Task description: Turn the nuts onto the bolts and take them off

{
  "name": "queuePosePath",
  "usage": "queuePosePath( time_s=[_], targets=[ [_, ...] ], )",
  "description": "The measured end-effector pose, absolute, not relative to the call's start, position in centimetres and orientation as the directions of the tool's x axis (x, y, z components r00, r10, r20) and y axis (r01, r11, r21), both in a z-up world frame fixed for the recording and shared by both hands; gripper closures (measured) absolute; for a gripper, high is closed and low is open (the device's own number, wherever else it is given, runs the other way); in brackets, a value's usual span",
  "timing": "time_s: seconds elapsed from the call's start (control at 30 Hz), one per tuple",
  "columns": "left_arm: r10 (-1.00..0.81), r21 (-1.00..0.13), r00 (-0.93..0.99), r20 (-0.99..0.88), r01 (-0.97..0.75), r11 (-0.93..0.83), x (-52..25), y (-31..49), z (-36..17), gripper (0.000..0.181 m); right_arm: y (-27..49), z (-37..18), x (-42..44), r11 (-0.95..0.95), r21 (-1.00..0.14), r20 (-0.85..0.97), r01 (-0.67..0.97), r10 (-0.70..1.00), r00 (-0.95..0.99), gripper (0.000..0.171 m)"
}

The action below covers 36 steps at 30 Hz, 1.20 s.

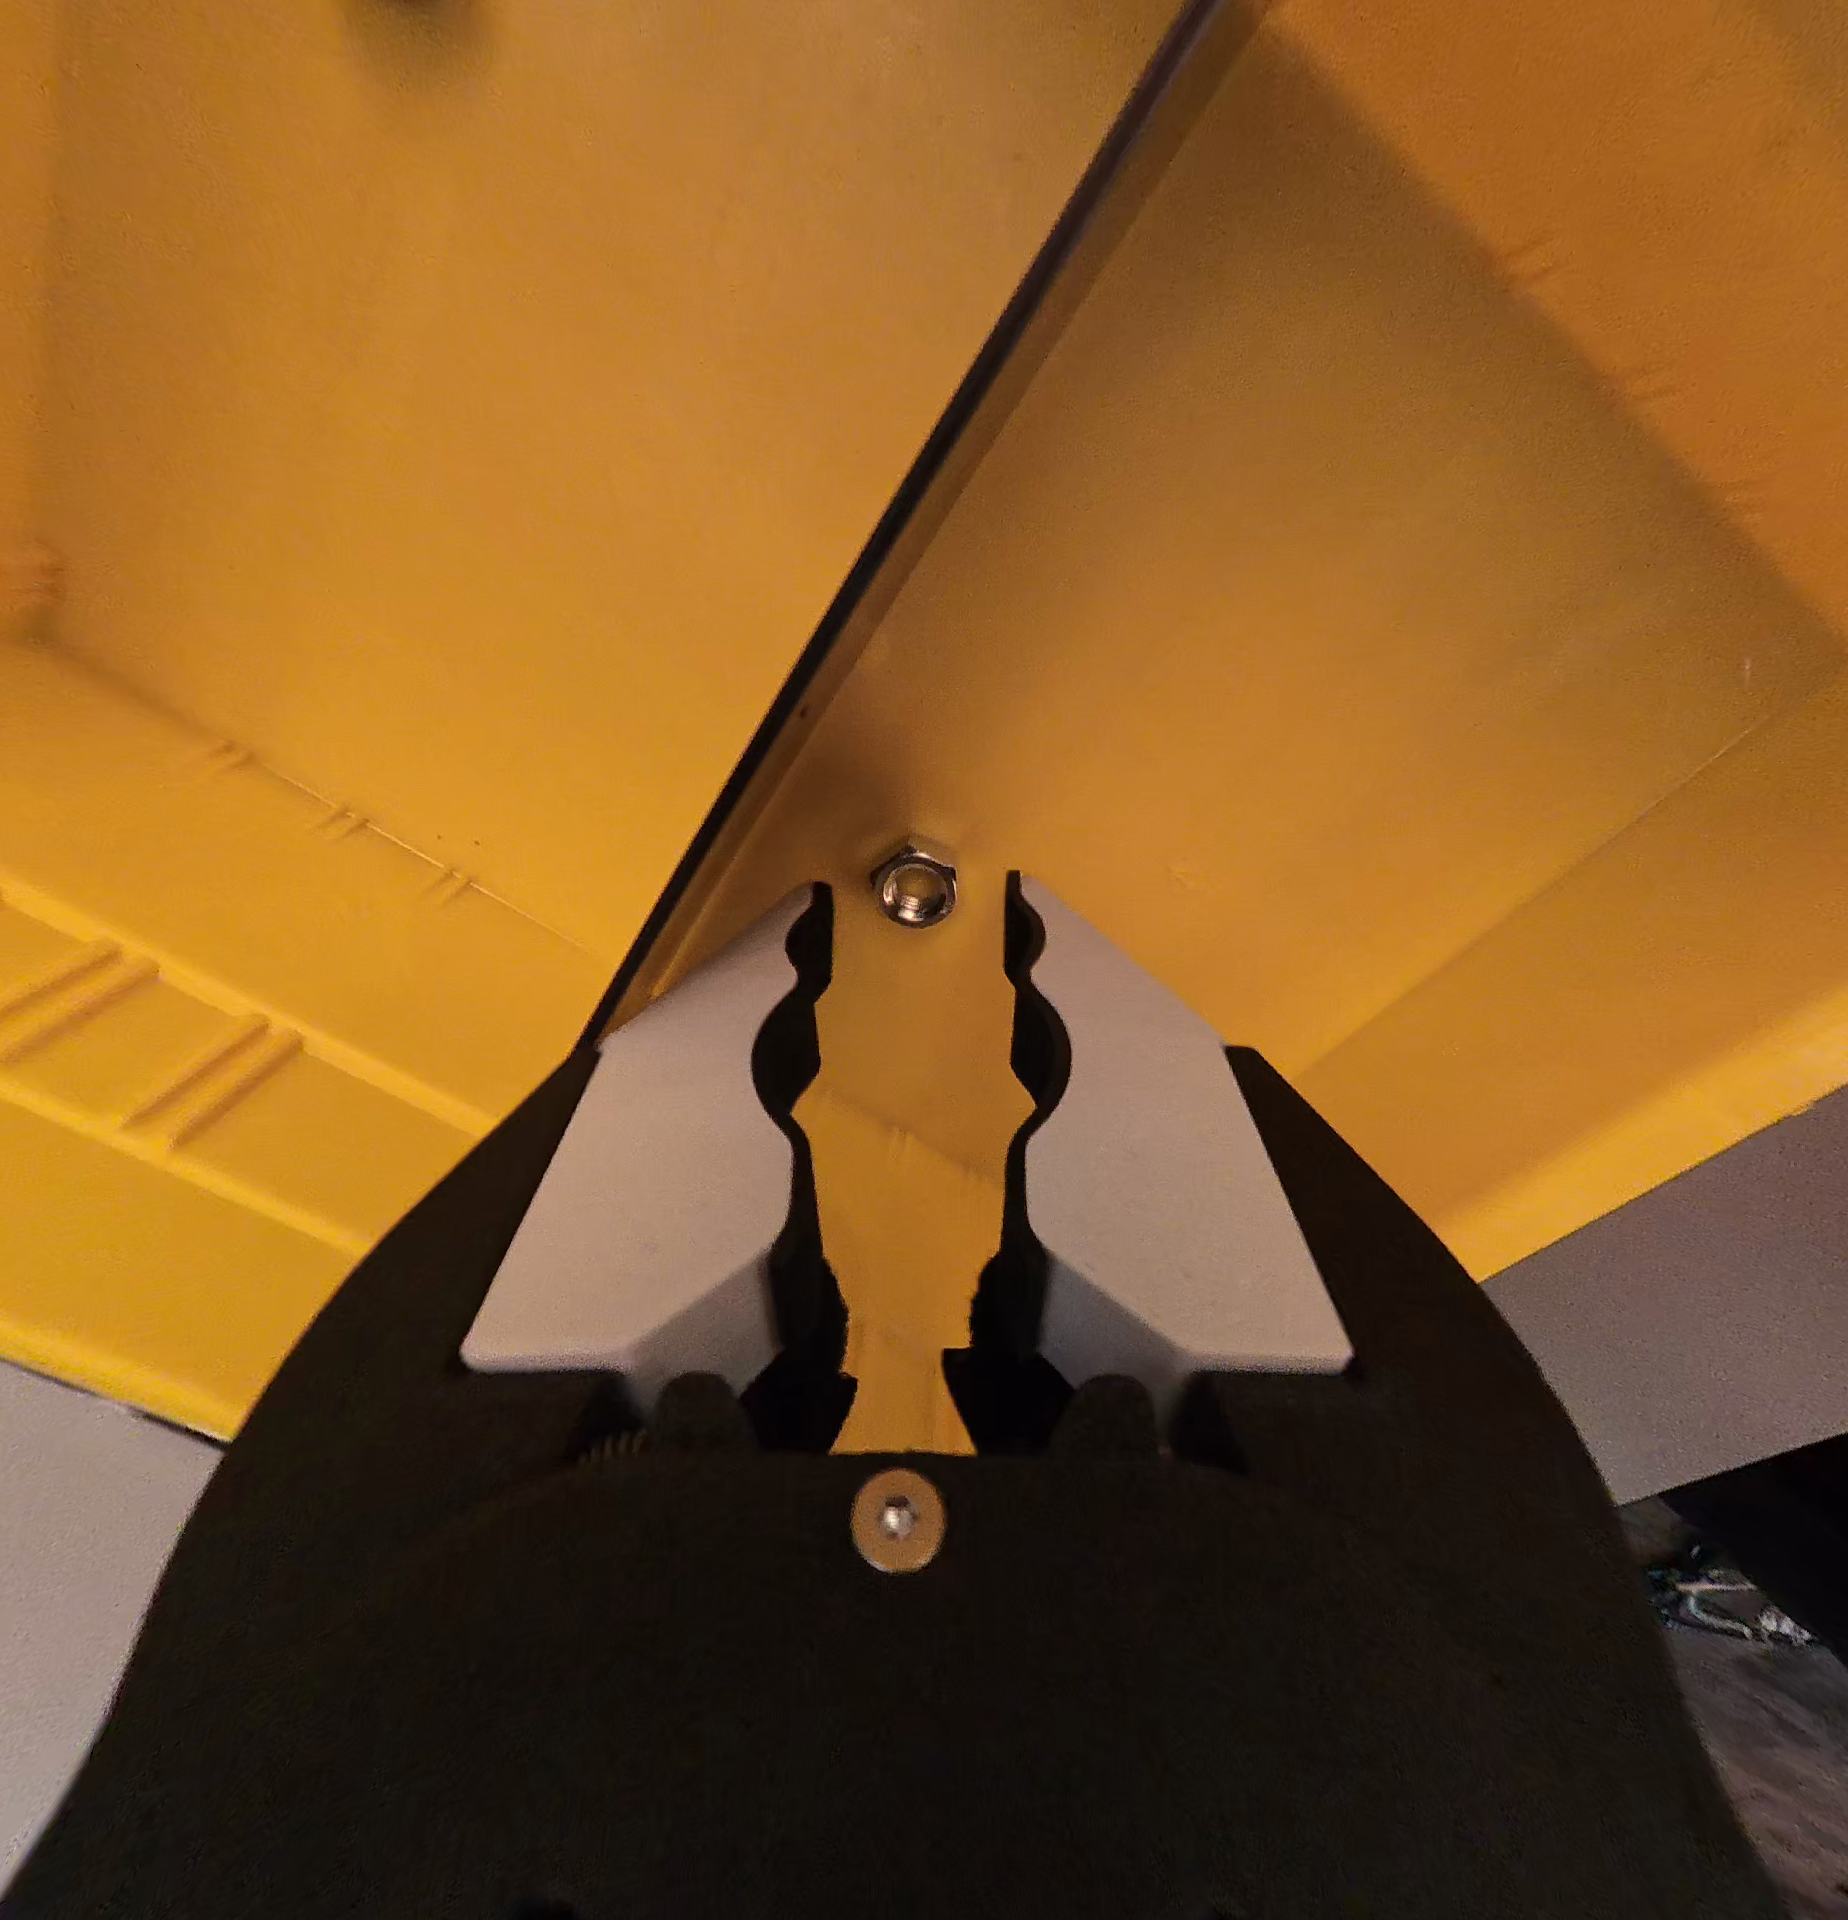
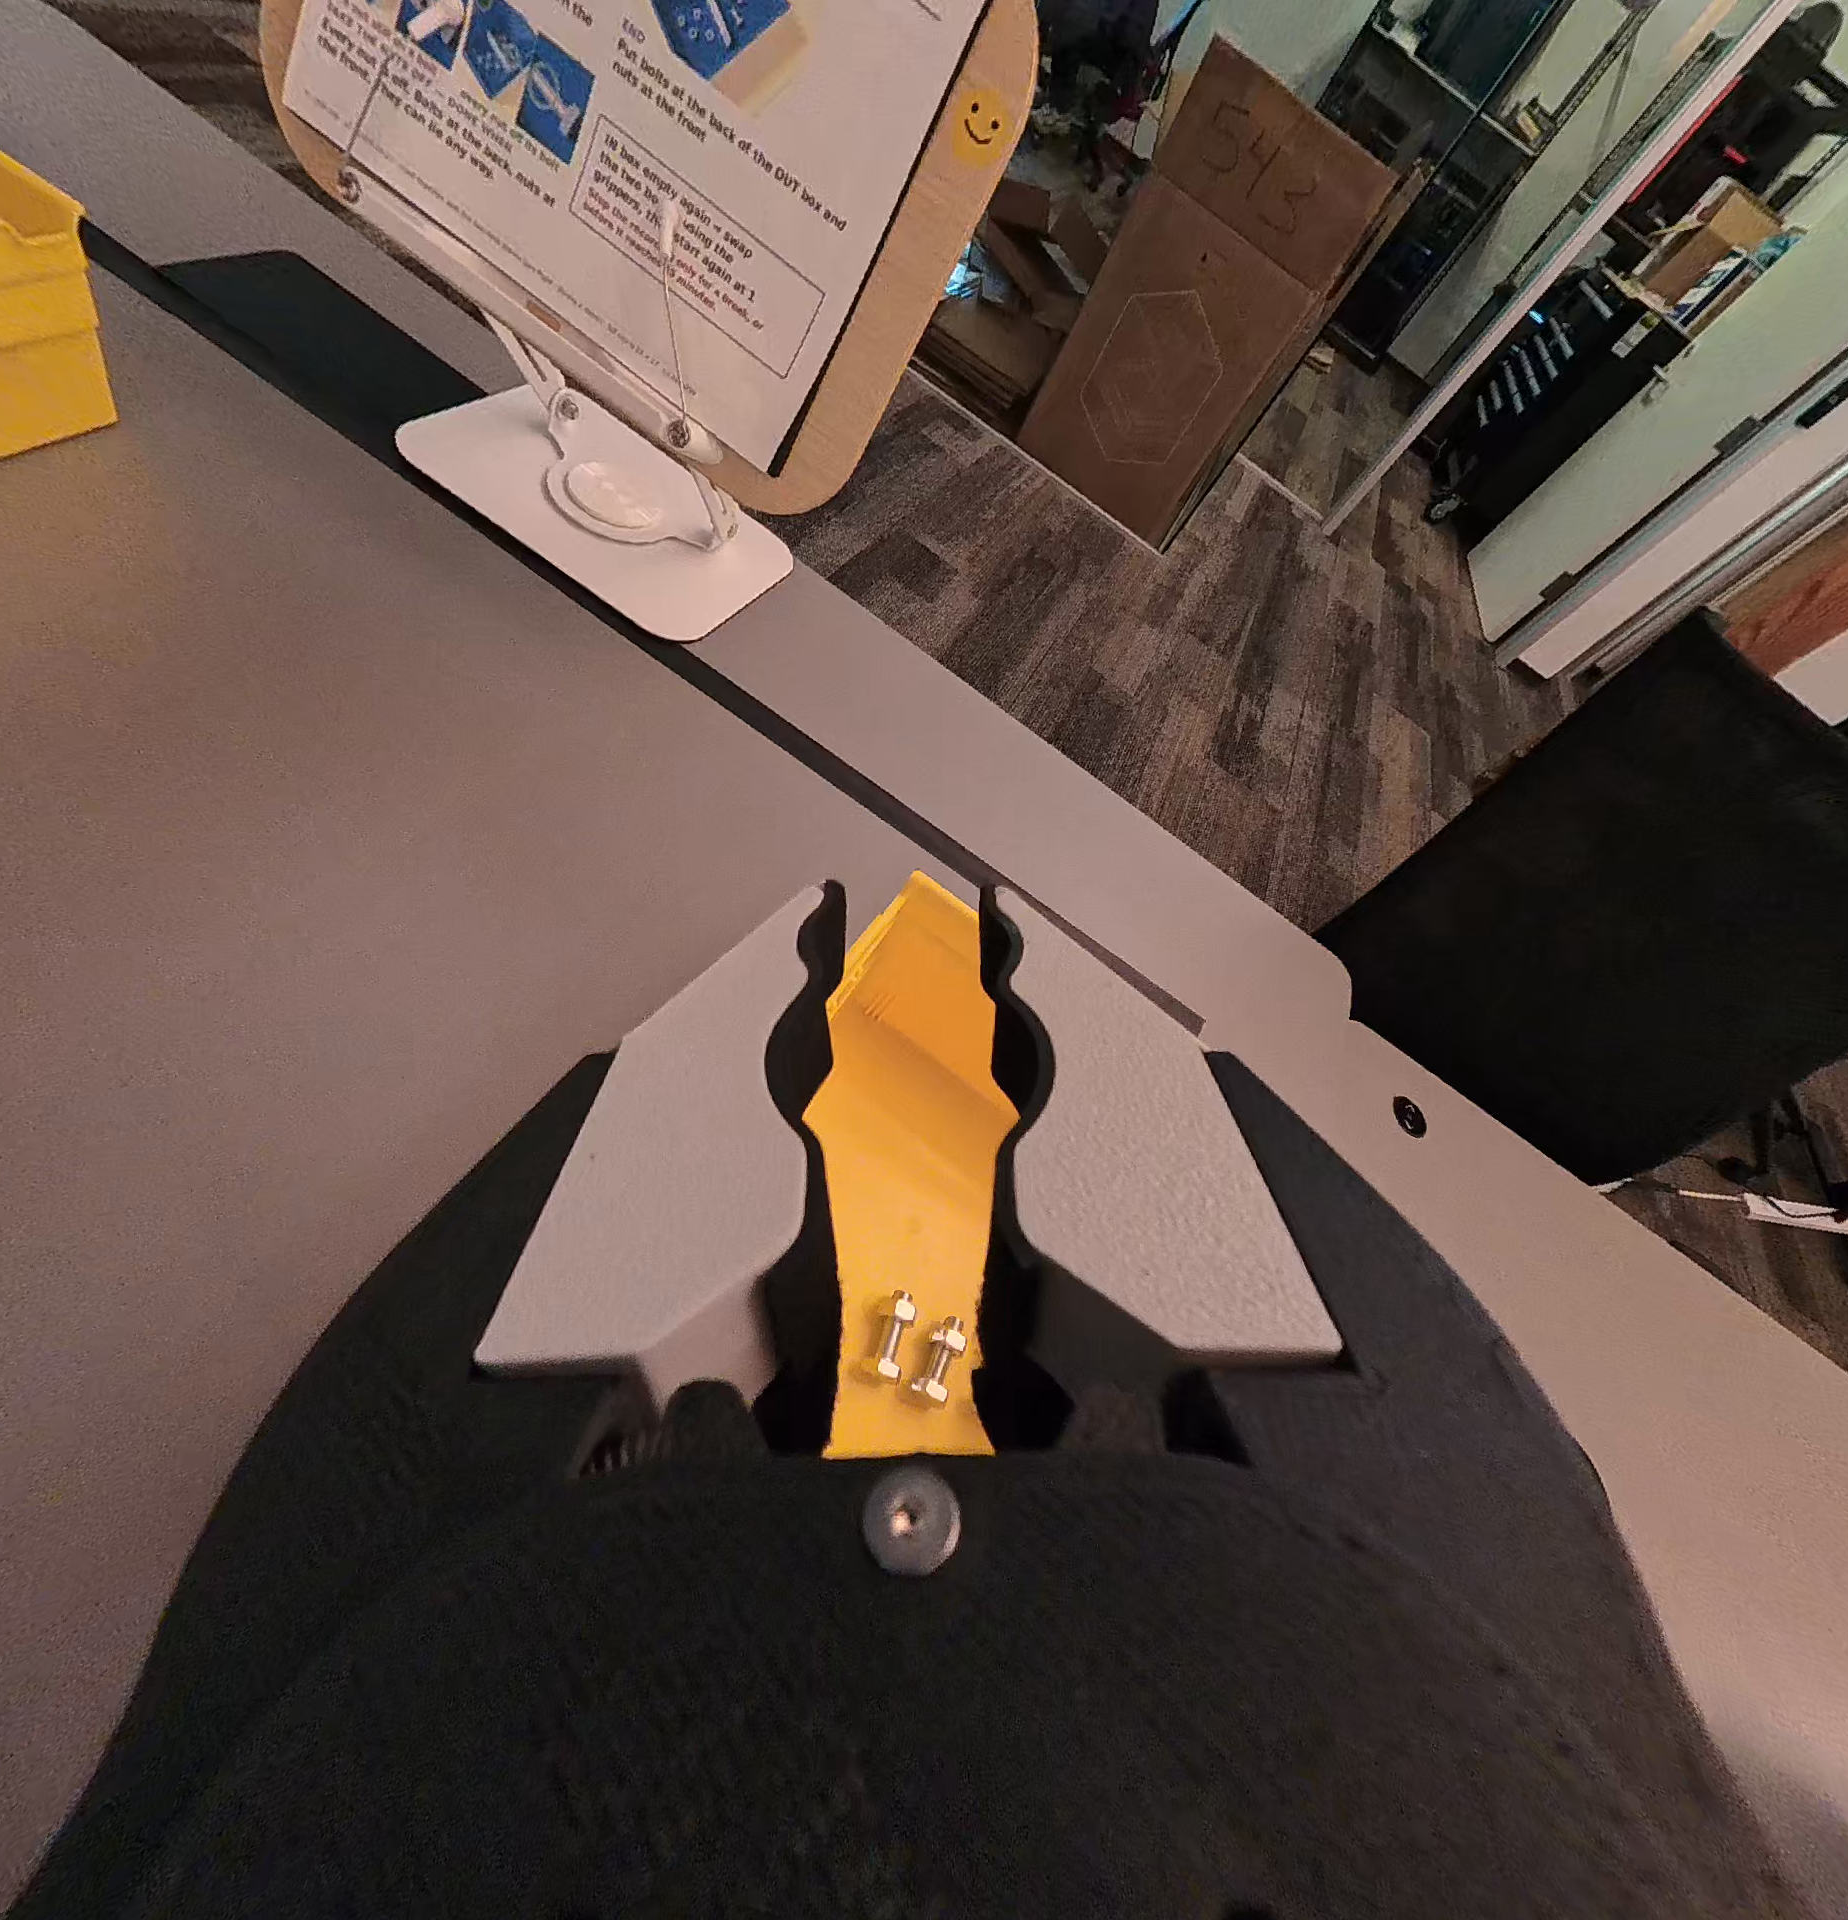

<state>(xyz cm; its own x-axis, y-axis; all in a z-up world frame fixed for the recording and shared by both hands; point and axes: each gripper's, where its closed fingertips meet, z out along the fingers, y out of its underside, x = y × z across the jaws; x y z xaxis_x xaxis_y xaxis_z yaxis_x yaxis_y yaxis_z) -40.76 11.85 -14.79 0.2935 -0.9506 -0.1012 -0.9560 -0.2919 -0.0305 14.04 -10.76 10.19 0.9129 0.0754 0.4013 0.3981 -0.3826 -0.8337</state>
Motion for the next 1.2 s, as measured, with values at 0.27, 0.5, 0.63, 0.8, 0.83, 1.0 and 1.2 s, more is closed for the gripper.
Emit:
queuePosePath(
  time_s=[0.27,0.5,0.63,0.8,0.83,1.0,1.2],
  targets=[
    [-0.940,-0.038,0.313,-0.137,-0.950,-0.311,-41.3,12.3,-15.1,0.146,-10.6,9.7,14.1,-0.406,-0.817,0.416,0.410,0.078,0.906,0.146],
    [-0.926,-0.055,0.364,-0.101,-0.931,-0.360,-41.4,12.0,-15.5,0.147,-10.5,9.5,14.2,-0.416,-0.808,0.424,0.418,0.081,0.902,0.145],
    [-0.930,-0.040,0.363,-0.066,-0.932,-0.361,-41.2,11.8,-15.6,0.149,-10.4,9.0,14.2,-0.435,-0.793,0.432,0.427,0.093,0.897,0.145],
    [-0.940,-0.044,0.339,-0.042,-0.941,-0.337,-40.9,11.1,-15.7,0.166,-10.4,8.7,14.0,-0.447,-0.774,0.449,0.449,0.112,0.886,0.145],
    [-0.945,-0.045,0.321,-0.057,-0.947,-0.319,-40.9,10.9,-15.7,0.166,-10.4,8.6,14.0,-0.448,-0.773,0.450,0.449,0.112,0.886,0.145],
    [-0.951,-0.104,0.287,-0.118,-0.956,-0.276,-40.3,10.6,-14.1,0.166,-10.3,8.6,14.2,-0.452,-0.771,0.452,0.449,0.108,0.885,0.145],
    [-0.953,-0.547,0.276,-0.126,-0.821,-0.166,-30.5,7.3,-3.2,0.166,-10.1,8.6,14.4,-0.461,-0.762,0.469,0.454,0.090,0.879,0.145]
  ],
)
